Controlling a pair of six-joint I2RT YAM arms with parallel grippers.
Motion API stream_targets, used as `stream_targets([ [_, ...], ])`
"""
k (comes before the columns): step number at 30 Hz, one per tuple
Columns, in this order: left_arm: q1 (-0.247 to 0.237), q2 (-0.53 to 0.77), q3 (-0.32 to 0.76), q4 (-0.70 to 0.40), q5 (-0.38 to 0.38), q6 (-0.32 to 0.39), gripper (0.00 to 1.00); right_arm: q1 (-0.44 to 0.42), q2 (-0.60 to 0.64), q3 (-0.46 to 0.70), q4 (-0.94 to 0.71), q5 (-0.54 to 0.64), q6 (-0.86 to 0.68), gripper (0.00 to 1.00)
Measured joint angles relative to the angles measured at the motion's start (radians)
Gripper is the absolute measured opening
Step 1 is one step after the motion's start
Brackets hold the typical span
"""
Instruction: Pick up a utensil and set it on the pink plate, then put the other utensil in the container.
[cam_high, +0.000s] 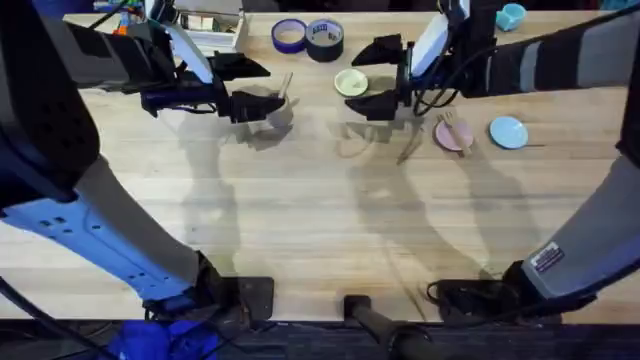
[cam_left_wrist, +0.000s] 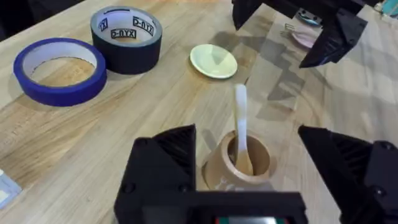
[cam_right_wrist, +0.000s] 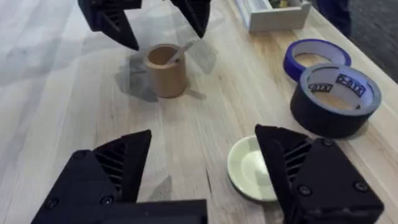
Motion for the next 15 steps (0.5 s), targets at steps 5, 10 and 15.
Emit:
stream_targets([
  [5,0.0,0.0,0.009,-0.001,0.0,-0.021,0.981,0.0,0.0,0.022,-0.003,0.06,0.074,0.996],
  [10,0.0,-0.004,0.056,-0.001,0.0,-0.084,0.981,0.0,0.0,0.074,-0.001,0.111,0.196,0.996],
  [15,0.005,-0.076,0.081,0.0,-0.036,-0.168,0.982,0.0,-0.003,0.102,-0.015,0.178,0.345,0.996],
])
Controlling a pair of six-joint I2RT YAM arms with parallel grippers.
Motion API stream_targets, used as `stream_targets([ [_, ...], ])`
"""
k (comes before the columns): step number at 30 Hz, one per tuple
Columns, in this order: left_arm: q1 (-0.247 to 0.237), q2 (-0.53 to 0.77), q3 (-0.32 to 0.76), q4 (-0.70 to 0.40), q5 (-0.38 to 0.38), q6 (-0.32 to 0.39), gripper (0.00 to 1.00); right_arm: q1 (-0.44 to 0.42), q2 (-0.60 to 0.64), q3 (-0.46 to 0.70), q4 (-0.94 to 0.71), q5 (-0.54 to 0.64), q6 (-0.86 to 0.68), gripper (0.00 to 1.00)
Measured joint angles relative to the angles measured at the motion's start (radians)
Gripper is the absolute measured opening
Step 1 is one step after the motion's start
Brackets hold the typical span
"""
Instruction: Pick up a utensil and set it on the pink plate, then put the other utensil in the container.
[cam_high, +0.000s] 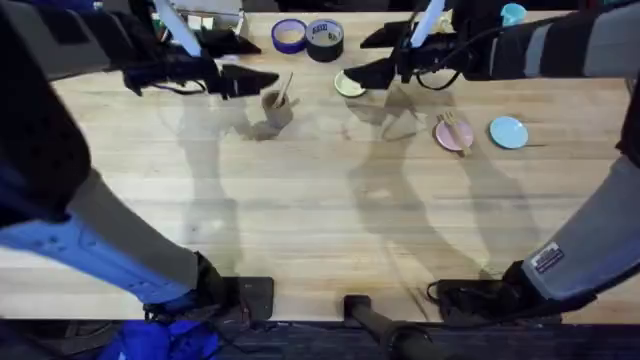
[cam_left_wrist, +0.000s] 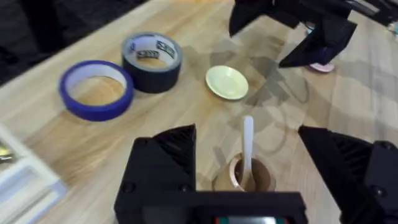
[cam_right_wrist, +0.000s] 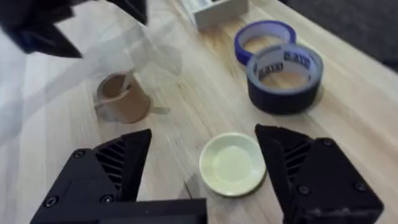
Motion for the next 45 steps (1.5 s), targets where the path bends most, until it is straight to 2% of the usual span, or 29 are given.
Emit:
stream_targets([
  [6,0.039,-0.152,0.007,0.039,-0.121,-0.156,0.982,0.0,-0.078,0.002,-0.174,0.145,0.111,0.996],
  [12,0.081,-0.297,0.012,0.032,-0.305,-0.383,0.982,0.0,-0.26,0.004,-0.444,0.335,0.142,0.996],
  [18,0.082,-0.444,0.012,-0.085,-0.549,-0.576,0.983,0.0,-0.457,0.007,-0.743,0.506,0.149,0.996],
  [21,0.08,-0.513,0.012,-0.181,-0.708,-0.711,0.984,0.0,-0.526,0.008,-0.841,0.537,0.153,0.996],
  [25,0.074,-0.582,0.012,-0.307,-0.883,-0.861,0.984,-0.001,-0.584,0.008,-0.933,0.558,0.203,0.996],
  [27,0.057,-0.621,0.012,-0.361,-0.983,-0.916,0.984,-0.006,-0.6,0.008,-0.974,0.561,0.225,0.995],
  [29,0.019,-0.672,0.012,-0.415,-1.085,-0.953,0.984,-0.018,-0.611,0.008,-1.01,0.562,0.25,0.996],
  [34,-0.11,-0.826,0.012,-0.554,-1.277,-1.044,0.984,-0.051,-0.618,0.008,-1.08,0.568,0.321,0.996],
  [40,-0.204,-0.914,0.016,-0.684,-1.419,-1.13,0.984,-0.12,-0.63,0.008,-1.205,0.572,0.355,0.996],
  [45,-0.278,-0.914,0.016,-0.752,-1.47,-1.176,0.984,-0.211,-0.684,0.008,-1.24,0.573,0.362,0.996],
])
